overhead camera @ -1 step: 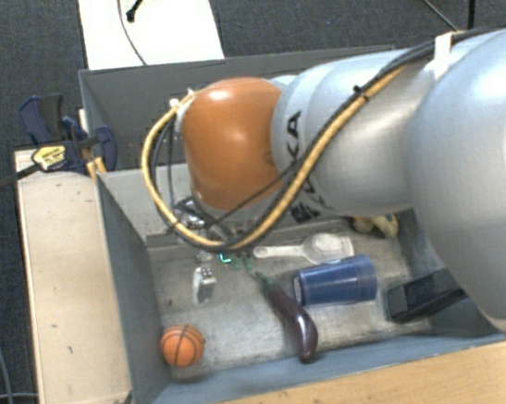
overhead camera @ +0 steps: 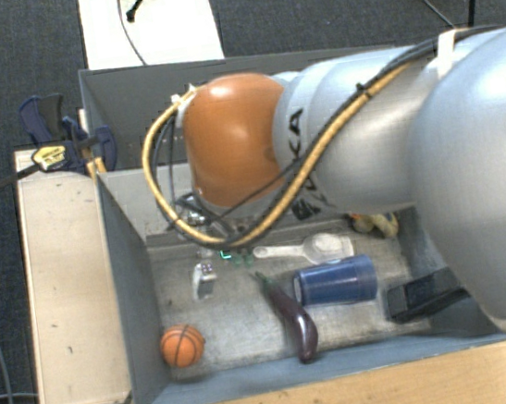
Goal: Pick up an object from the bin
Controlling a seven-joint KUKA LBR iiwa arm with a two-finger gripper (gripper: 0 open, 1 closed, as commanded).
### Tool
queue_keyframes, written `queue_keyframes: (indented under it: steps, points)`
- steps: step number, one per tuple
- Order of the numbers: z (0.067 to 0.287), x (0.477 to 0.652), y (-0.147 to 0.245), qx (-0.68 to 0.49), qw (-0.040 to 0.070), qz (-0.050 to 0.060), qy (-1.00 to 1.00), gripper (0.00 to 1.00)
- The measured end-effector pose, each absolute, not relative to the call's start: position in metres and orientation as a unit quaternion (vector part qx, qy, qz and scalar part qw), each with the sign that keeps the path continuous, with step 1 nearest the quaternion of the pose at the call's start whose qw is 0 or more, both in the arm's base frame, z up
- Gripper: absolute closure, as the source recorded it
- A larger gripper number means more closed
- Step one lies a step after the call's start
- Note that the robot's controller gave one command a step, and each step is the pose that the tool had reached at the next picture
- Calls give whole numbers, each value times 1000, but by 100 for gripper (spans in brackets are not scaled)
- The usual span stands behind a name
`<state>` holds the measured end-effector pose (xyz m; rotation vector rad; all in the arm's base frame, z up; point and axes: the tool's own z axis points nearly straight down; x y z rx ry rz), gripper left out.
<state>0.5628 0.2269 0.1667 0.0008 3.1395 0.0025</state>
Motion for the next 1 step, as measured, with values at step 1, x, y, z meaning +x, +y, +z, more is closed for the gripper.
queue_keyframes:
  steps: [1]
  points:
    - [127, 508, 238, -2, 2, 1, 1000, 0]
